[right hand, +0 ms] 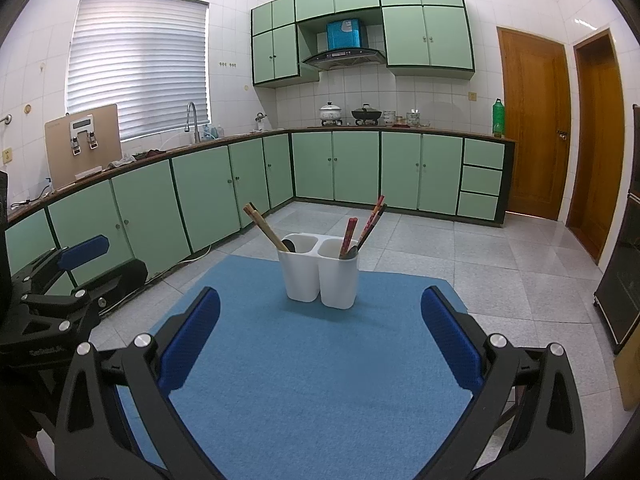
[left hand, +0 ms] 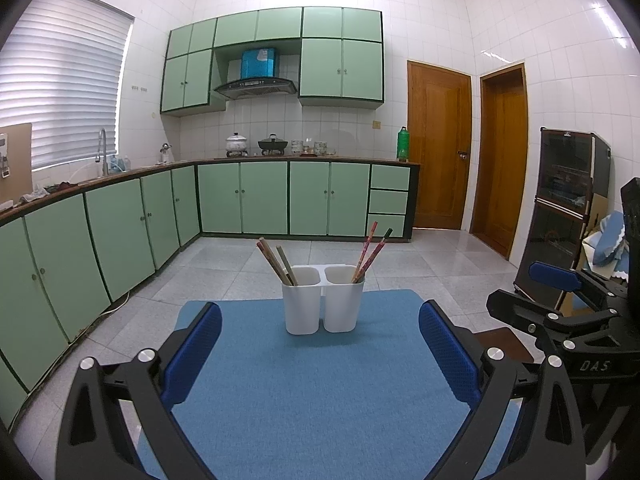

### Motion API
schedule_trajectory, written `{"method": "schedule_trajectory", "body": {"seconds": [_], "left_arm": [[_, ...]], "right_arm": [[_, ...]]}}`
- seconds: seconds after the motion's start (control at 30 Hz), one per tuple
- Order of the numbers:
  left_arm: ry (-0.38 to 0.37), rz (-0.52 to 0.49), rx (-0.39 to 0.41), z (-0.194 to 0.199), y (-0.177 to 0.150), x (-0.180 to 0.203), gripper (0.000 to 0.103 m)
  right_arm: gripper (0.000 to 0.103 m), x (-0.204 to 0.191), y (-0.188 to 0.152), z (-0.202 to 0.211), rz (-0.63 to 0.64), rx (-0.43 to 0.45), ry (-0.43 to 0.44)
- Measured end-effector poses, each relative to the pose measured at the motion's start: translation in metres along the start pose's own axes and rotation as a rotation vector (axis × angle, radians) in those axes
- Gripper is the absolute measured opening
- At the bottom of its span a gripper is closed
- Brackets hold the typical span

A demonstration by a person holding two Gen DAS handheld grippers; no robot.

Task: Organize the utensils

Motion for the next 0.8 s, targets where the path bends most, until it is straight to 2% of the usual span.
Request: {"method": "schedule_trajectory", "body": {"seconds": [0.8], "left_arm": [[0.005, 0.010, -0.010, -0.0011, -0.0040, 0.0013, 0.097]], "right_arm": [[0.098, 0.0075, -0.0006, -0.0038, -0.006, -0.009, -0.006]]}}
Point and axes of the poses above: each gripper's, at about its wrist camera, not at the fingertips, and z roughly against the way its jaws point, x to its right, y to its top, the point moved 3 cm from there along -z, roughly the way its jaws point, and after that the axes turned 1 degree about z, right-handed, at the moved point
